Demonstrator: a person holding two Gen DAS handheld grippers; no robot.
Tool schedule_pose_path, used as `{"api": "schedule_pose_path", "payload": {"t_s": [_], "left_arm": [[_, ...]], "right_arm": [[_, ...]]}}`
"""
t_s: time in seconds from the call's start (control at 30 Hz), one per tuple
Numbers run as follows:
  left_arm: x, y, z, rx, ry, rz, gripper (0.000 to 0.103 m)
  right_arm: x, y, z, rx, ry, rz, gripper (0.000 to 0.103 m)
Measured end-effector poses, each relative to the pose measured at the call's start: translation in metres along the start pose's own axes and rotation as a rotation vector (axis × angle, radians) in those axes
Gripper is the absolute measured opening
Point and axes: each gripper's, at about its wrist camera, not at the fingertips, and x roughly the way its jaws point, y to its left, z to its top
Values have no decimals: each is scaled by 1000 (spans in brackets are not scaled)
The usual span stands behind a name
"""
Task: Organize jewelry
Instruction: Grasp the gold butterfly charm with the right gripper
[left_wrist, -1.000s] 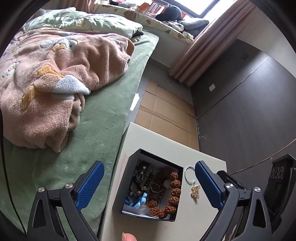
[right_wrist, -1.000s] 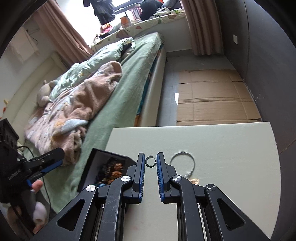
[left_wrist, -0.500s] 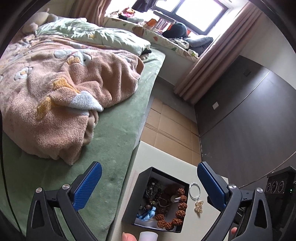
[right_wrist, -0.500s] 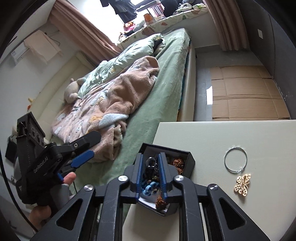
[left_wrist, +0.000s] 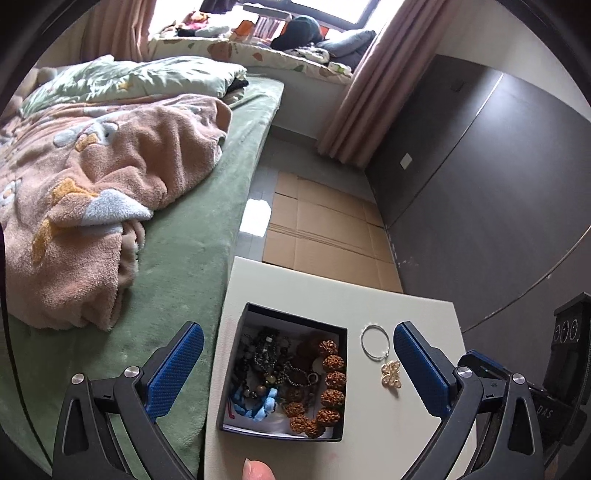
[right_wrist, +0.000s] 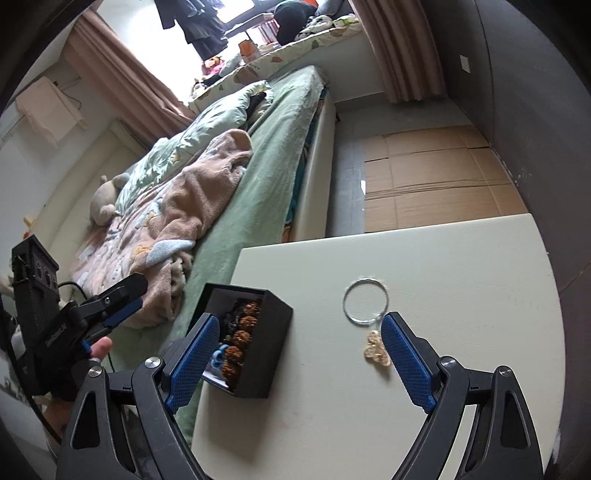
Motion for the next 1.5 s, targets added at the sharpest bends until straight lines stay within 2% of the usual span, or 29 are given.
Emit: {"api": "schedule_pose_path", "payload": {"t_s": [0.1, 0.33, 0.37, 0.43, 0.5, 0.63, 0.7, 0.77, 0.8, 0.93, 1.17, 1.23, 1.37, 1.47, 1.5], "left_arm": [[4, -16, 0, 42, 27, -12, 102], [14, -55, 7, 198, 69, 10, 101], [16, -59, 8, 210, 74, 12, 98], [21, -69, 10, 242, 98, 14, 88], [31, -79, 12, 284, 144, 24, 74], [56, -92, 13, 307, 228, 22, 65], [70, -97, 13, 312, 267, 28, 48], [83, -98, 14, 294, 302, 25, 37], [88, -96, 15, 281, 302, 30, 35], [94, -83, 14, 227, 272, 33, 35], [95, -71, 22, 196, 252, 39, 35], [95, -67, 23, 187, 247, 46, 35], [97, -56, 25, 159, 249, 55, 35], [99, -55, 24, 157, 256, 51, 35], [99, -56, 24, 160, 256, 47, 35]], "right_arm": [[-8, -13, -2, 1, -9, -36, 90], [-12, -35, -10, 8, -1, -85, 89], [-10, -37, -12, 18, 6, -89, 87], [-3, -44, -14, 38, 34, -89, 68], [6, -52, -15, 65, 69, -91, 64], [17, -60, -16, 105, 101, -74, 57], [21, -61, -17, 118, 109, -63, 55], [26, -64, -18, 131, 122, -64, 50], [28, -65, -19, 137, 129, -65, 47], [44, -70, -22, 154, 159, -66, 46], [78, -61, -24, 119, 207, -89, 41], [86, -60, -24, 116, 219, -97, 37], [91, -53, -20, 89, 203, -124, 33], [95, -46, -19, 49, 212, -176, 26], [96, -44, -19, 34, 218, -182, 18]]}}
